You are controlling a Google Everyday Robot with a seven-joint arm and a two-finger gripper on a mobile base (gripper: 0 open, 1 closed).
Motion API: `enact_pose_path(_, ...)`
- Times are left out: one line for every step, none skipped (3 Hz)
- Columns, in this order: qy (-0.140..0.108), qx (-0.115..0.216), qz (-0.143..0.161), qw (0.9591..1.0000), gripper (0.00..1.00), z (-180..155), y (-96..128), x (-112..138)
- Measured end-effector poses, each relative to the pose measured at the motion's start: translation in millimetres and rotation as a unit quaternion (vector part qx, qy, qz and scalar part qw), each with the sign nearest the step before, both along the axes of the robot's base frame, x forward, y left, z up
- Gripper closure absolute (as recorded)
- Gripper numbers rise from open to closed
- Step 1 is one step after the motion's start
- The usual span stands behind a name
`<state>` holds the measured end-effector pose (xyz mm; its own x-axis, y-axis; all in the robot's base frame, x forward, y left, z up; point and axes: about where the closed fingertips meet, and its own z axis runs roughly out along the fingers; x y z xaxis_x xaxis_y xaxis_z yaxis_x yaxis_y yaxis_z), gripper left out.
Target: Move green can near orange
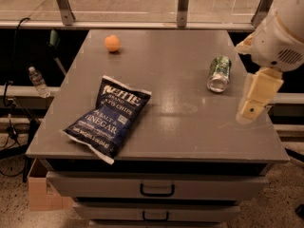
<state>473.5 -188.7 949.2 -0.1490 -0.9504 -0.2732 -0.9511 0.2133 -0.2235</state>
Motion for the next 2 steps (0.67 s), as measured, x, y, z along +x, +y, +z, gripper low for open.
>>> enact_pose_path(-0.019,0.017,-0.026,0.9993,0.0,-16.7,-5.4,39.4)
enact_pose_path(-0.041,0.048,-0.082,0.9946,0.0,-25.2,-25.0,87.2)
